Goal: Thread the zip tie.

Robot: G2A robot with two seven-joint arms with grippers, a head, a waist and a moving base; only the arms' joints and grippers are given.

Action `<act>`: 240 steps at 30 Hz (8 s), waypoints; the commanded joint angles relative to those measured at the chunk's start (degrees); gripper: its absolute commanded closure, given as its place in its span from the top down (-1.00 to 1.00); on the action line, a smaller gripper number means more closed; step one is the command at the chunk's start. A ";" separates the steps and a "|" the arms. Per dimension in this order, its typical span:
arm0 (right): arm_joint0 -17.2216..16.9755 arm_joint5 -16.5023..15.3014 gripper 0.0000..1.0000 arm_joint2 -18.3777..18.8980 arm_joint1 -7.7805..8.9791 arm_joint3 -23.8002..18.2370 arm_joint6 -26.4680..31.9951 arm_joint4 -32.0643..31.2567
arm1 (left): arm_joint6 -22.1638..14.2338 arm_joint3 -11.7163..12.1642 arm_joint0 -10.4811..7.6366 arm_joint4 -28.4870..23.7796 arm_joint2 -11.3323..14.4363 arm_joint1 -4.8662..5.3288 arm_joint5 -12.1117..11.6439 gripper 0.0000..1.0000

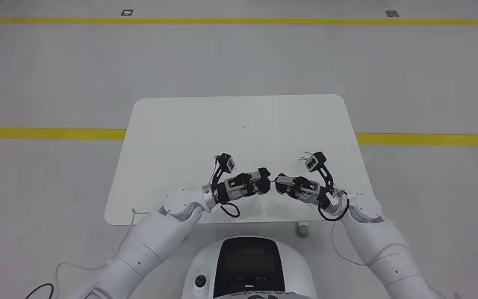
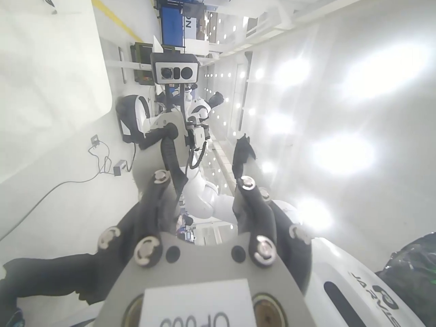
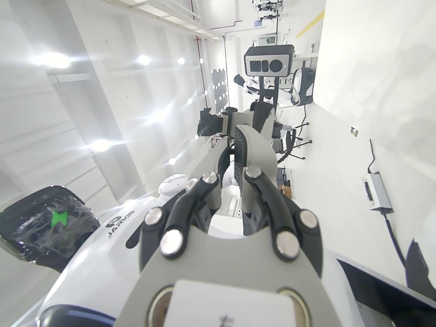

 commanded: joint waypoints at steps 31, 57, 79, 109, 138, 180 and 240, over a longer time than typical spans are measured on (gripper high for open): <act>-1.78 -0.13 -1.00 1.11 0.85 -2.87 -3.35 -4.88 | 2.24 -1.70 0.51 3.64 0.58 0.30 1.29 -0.88; -1.46 -0.07 -1.00 0.26 1.20 -3.00 -2.92 -4.85 | 2.89 -1.60 -0.12 5.35 1.37 0.44 2.37 -0.78; -1.71 0.69 1.00 0.69 1.54 -3.04 -2.94 -2.58 | 2.87 -1.50 -0.62 5.74 1.38 0.66 2.70 -1.00; -0.76 1.89 1.00 1.28 2.01 -2.73 -0.20 -2.87 | -1.16 1.89 -0.71 1.27 0.15 0.85 -0.40 -1.00; 1.77 -0.78 -0.56 -1.73 1.97 0.24 4.19 -2.67 | -4.21 1.20 -0.57 1.14 0.78 1.13 -1.06 -1.00; 2.45 -2.13 -1.00 -2.87 2.25 0.76 3.61 -2.52 | -3.45 1.87 -1.69 1.97 2.61 1.00 -0.38 -1.00; 3.38 -0.47 -1.00 -4.48 2.89 1.12 0.55 -6.83 | -2.21 1.47 -2.17 2.79 3.39 1.22 0.41 -0.44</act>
